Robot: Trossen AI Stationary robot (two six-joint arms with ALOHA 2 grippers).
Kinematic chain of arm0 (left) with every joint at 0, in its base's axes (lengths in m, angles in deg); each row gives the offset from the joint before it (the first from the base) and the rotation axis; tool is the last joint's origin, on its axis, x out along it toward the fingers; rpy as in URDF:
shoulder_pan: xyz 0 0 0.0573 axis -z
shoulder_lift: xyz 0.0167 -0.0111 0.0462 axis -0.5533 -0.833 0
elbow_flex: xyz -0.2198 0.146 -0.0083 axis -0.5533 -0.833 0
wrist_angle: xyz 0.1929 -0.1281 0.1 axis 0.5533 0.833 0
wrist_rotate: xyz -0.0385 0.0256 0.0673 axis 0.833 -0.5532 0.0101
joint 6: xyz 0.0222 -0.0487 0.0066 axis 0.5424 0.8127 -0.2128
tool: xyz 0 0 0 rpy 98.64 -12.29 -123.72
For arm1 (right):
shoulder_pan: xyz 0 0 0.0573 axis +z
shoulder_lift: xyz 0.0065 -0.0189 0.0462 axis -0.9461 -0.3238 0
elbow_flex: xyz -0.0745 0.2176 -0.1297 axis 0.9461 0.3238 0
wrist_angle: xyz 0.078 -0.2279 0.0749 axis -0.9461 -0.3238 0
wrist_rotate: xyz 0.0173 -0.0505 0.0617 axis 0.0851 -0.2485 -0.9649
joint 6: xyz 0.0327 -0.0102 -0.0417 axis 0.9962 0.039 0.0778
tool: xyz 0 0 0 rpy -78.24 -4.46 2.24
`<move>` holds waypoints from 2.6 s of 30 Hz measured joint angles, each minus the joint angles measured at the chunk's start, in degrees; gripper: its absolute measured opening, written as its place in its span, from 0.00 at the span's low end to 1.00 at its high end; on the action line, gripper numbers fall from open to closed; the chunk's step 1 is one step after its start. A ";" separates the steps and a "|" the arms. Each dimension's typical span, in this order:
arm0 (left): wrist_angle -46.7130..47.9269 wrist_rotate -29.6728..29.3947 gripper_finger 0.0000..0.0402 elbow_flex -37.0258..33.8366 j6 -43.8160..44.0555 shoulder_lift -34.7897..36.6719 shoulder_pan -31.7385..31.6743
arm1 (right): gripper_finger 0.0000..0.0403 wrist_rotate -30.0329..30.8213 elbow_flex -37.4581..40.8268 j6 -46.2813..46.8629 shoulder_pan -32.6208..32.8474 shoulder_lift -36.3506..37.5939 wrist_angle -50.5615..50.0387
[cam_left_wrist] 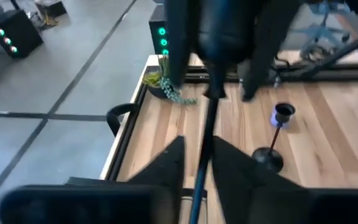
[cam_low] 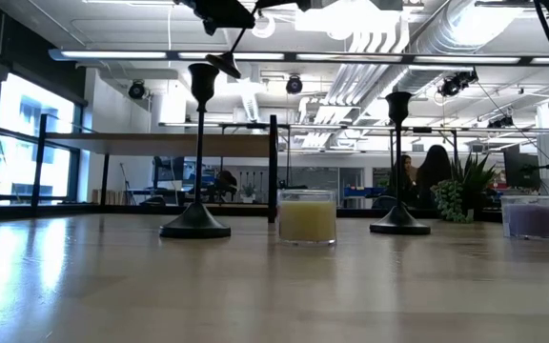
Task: Pick & Place candle stick holders
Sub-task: Put the top black candle holder on the shelf
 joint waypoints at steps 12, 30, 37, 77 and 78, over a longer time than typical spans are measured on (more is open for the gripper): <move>1.17 -0.73 0.02 -0.02 -4.88 -0.01 -0.01 | 0.53 2.61 0.04 1.40 0.01 0.00 1.00; 3.09 -9.71 0.01 -0.04 -2.00 1.42 -0.02 | 0.72 19.20 -2.99 -16.61 9.25 7.65 10.45; 3.12 -16.61 0.01 -0.04 -3.68 5.65 0.00 | 0.72 21.42 -2.99 -13.79 12.80 9.49 7.91; -13.11 -19.56 0.01 -16.76 18.80 27.27 -31.12 | 0.62 33.37 -2.99 -16.49 22.93 13.99 5.94; -12.64 -19.56 0.01 -16.81 18.63 27.23 -31.12 | 0.62 33.47 -2.99 -16.35 23.10 14.01 5.58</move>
